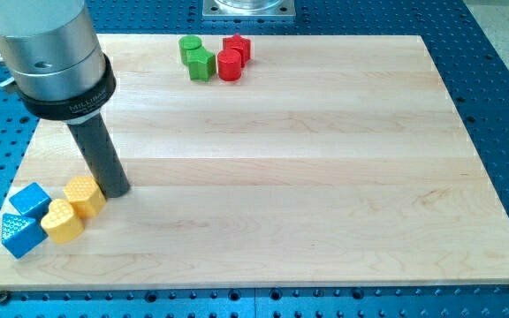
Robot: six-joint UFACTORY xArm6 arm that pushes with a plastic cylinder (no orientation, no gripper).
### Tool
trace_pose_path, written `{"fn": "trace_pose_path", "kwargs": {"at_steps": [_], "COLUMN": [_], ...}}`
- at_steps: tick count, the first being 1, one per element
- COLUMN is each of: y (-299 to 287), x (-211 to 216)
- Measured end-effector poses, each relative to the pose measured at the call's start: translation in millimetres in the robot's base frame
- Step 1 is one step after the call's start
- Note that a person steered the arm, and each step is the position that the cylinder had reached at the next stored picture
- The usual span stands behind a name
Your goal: Arrange the red star diagonally in between both the green blocks
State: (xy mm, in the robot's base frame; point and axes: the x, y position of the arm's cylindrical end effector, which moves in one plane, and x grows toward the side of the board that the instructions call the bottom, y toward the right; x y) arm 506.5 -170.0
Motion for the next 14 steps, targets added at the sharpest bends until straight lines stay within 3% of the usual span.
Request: {"fn": "trace_pose_path", "kwargs": {"at_steps": [3,5,6,8,10,11,12,13,14], "y": [2.6,202.6,224.3,188.1,103.0,97.3,64.3,-9.5,-24.5], "x": [3.6,-125.2,-221.7,-283.7,-253.9,-257.9,-274.8,-274.2,-269.6]}}
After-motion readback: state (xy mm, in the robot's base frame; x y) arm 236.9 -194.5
